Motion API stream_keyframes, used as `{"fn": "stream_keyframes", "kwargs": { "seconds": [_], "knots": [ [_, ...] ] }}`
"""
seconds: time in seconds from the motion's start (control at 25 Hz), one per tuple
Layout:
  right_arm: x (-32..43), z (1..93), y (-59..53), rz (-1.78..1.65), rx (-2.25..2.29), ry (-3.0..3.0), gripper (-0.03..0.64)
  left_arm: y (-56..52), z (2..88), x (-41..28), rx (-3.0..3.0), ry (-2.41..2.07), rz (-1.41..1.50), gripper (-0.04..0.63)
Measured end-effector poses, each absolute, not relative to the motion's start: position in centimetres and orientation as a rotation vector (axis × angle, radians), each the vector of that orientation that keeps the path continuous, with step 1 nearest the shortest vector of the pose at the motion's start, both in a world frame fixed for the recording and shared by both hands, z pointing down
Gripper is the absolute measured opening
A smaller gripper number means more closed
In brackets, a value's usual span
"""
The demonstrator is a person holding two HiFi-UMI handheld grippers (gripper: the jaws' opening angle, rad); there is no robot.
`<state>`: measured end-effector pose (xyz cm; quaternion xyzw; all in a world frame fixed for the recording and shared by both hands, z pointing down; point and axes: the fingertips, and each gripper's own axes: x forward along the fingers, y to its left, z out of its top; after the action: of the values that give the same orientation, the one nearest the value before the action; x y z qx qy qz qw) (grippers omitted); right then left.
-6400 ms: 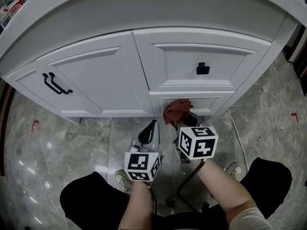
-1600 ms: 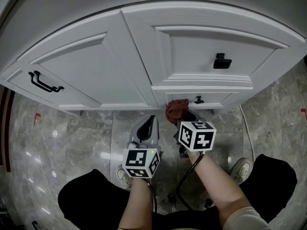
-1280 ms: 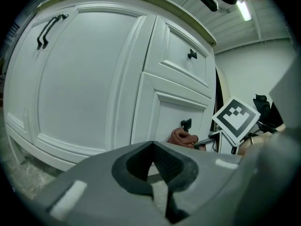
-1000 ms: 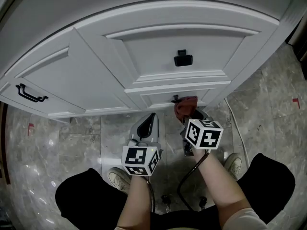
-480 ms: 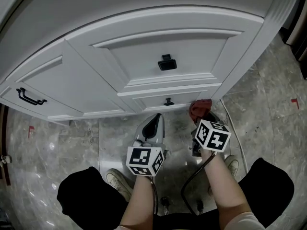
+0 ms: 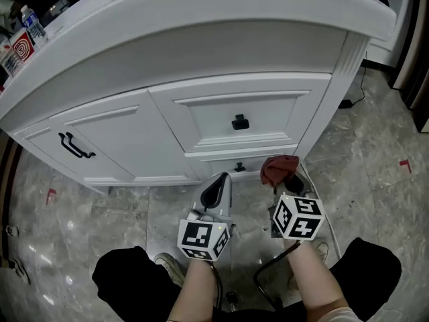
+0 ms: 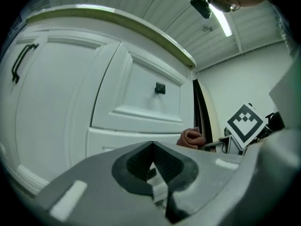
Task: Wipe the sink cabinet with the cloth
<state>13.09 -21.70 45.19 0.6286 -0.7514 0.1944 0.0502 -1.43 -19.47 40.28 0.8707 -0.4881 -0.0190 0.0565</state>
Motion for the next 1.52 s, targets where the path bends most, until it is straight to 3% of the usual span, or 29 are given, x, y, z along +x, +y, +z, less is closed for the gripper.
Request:
{"fn": "stream_keyframes", "kwargs": {
  "seconds": [0.2, 0.4, 0.96, 1.52],
  "knots": [
    [12.2, 35.5, -19.5, 0.24, 1.954, -2.383, 0.08, -17.1, 31.8, -1.6, 2.789, -1.532, -0.166, 0.0],
    [11.7, 32.0, -15.7, 0.136, 1.952, -2.418, 0.08, -12.8, 26.6, -2.9, 2.813, -1.572, -0.256, 0.0],
    [9.5, 31.7, -3.6, 0.123, 1.85, -2.463, 0.08, -0.1, 25.2, -4.9, 2.775, -1.663, -0.249, 0.0],
    [10.3, 32.4, 2.3, 0.222, 1.871, -2.489, 0.078, 5.4, 27.6, -2.2, 2.841, -1.589, -0.145, 0.0]
  ]
}}
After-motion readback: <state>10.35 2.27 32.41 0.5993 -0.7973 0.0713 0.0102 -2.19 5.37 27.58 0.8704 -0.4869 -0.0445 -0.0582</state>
